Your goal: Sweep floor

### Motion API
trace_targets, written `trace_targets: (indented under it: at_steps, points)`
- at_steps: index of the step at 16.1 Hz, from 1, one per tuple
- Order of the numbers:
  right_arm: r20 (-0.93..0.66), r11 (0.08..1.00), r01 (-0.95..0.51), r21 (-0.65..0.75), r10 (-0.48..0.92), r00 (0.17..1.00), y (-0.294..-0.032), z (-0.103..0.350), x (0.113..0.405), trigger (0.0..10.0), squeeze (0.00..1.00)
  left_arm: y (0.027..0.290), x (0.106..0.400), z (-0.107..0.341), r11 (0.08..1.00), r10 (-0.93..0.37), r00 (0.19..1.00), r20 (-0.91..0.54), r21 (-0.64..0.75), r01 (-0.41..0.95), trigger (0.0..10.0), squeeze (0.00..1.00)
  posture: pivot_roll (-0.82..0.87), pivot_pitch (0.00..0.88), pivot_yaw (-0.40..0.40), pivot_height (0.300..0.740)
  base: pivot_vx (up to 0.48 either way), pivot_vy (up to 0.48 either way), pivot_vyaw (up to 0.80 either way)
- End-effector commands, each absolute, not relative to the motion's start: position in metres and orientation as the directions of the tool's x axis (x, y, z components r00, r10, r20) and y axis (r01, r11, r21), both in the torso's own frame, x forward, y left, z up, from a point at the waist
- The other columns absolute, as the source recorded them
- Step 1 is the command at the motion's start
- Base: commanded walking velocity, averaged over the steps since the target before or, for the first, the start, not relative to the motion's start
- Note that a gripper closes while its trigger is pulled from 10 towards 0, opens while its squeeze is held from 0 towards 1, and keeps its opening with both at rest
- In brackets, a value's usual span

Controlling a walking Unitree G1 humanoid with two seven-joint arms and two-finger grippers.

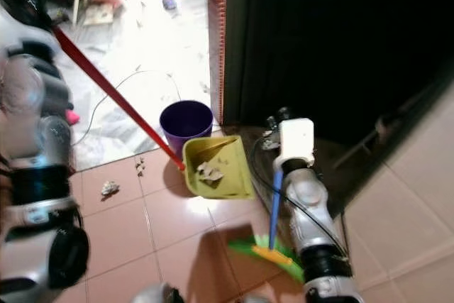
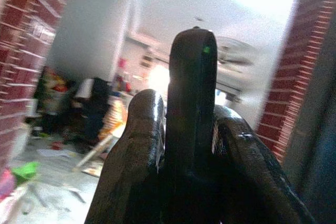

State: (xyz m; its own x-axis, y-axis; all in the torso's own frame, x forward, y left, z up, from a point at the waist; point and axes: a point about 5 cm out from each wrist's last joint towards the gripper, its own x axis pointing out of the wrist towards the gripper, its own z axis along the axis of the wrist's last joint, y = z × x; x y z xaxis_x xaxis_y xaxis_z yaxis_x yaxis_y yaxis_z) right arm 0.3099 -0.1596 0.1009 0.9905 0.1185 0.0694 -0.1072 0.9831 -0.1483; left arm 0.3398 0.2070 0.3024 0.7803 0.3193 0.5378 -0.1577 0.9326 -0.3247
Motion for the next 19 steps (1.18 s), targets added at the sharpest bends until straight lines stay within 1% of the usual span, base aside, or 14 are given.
trace_targets:
  at_steps: [1, 2, 5, 7, 9, 12, 14, 19]
  points:
    - [0.092, 0.977, -0.108, -0.186, 0.127, 0.988, -0.162, 0.107, 0.312, 10.0, 0.0, 0.207, 0.334, 0.333, 0.934, 0.321, 0.711, 0.626, -0.333, -0.128, 10.0, 0.0, -0.08, 0.0, 0.015, 0.74, 0.412, 0.247, 0.0]
    - [0.092, 0.976, -0.11, -0.189, 0.13, 0.987, -0.162, 0.107, 0.313, 10.0, 0.0, 0.208, 0.334, 0.343, 0.94, 0.315, 0.688, 0.654, -0.316, -0.13, 10.0, 0.0, -0.08, 0.0, 0.016, 0.74, 0.412, 0.244, 0.0]
    - [0.095, 0.973, -0.117, -0.199, 0.138, 0.986, -0.162, 0.108, 0.313, 10.0, 0.0, 0.211, 0.336, 0.349, 0.944, 0.315, 0.673, 0.67, -0.296, -0.147, 10.0, 0.0, -0.08, 0.0, 0.018, 0.74, 0.405, 0.259, 0.0]
    - [0.098, 0.972, -0.12, -0.201, 0.142, 0.985, -0.161, 0.108, 0.312, 10.0, 0.0, 0.213, 0.34, 0.348, 0.946, 0.313, 0.677, 0.666, -0.285, -0.157, 10.0, 0.0, -0.08, 0.0, 0.021, 0.74, 0.396, 0.27, 0.63]
    - [0.1, 0.972, -0.122, -0.199, 0.144, 0.985, -0.16, 0.107, 0.311, 10.0, 0.0, 0.209, 0.342, 0.354, 0.949, 0.302, 0.67, 0.678, -0.284, -0.14, 10.0, 0.0, -0.08, 0.0, 0.023, 0.74, 0.396, 0.27, 0.59]
    - [0.098, 0.973, -0.121, -0.196, 0.143, 0.985, -0.161, 0.106, 0.311, 10.0, 0.0, 0.204, 0.345, 0.361, 0.953, 0.293, 0.653, 0.698, -0.27, -0.139, 10.0, 0.0, -0.08, 0.0, 0.024, 0.74, 0.394, 0.274, 0.0]
    - [0.099, 0.974, -0.122, -0.191, 0.143, 0.985, -0.16, 0.106, 0.31, 10.0, 0.0, 0.2, 0.347, 0.357, 0.955, 0.287, 0.653, 0.701, -0.26, -0.14, 10.0, 0.0, -0.08, 0.0, 0.026, 0.74, 0.399, 0.266, 0.0]
    - [0.101, 0.974, -0.125, -0.188, 0.146, 0.984, -0.159, 0.106, 0.308, 10.0, 0.0, 0.191, 0.35, 0.35, 0.96, 0.27, 0.665, 0.696, -0.243, -0.136, 10.0, 0.0, -0.08, 0.0, 0.028, 0.74, 0.476, 0.0, 0.0]
